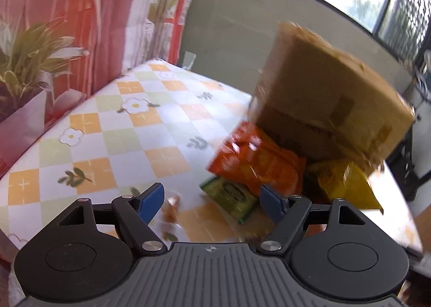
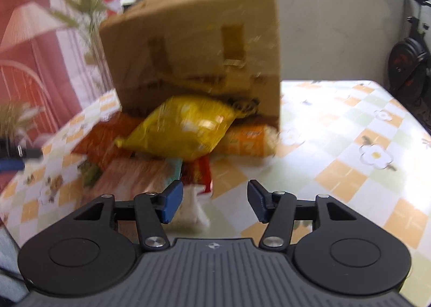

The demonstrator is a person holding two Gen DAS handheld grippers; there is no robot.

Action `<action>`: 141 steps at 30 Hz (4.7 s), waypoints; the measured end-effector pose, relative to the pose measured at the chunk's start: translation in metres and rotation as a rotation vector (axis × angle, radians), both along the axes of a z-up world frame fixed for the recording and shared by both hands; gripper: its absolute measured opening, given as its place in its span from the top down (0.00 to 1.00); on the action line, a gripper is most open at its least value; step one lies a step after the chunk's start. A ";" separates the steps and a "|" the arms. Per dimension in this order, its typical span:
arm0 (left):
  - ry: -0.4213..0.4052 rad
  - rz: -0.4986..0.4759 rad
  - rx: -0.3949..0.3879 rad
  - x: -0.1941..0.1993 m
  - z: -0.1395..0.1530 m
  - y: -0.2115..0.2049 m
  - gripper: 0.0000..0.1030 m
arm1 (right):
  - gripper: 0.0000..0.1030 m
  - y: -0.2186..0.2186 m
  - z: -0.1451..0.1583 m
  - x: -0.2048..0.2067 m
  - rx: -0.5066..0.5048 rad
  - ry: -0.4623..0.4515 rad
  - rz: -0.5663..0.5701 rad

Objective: Organize snacks
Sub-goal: 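Grasp small wrapped candy with left tool while right tool grasps bread packet, then carry both held snacks up and release them into the box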

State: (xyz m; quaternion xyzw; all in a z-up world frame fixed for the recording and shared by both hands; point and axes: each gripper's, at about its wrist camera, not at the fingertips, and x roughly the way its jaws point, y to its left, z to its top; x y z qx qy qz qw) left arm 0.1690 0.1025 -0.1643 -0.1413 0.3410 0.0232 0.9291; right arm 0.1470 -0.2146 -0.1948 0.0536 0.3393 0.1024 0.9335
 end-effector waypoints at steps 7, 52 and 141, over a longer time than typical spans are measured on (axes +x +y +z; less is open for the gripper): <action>0.049 0.040 0.029 0.011 -0.011 0.018 0.26 | 0.44 0.002 -0.002 0.007 0.018 0.006 -0.007; 0.147 -0.160 0.155 0.033 -0.055 -0.001 0.82 | 0.18 0.051 -0.002 0.034 0.016 0.118 0.149; -0.210 -0.440 0.102 0.269 0.116 -0.134 0.77 | 0.24 -0.007 0.148 0.252 0.123 -0.201 0.128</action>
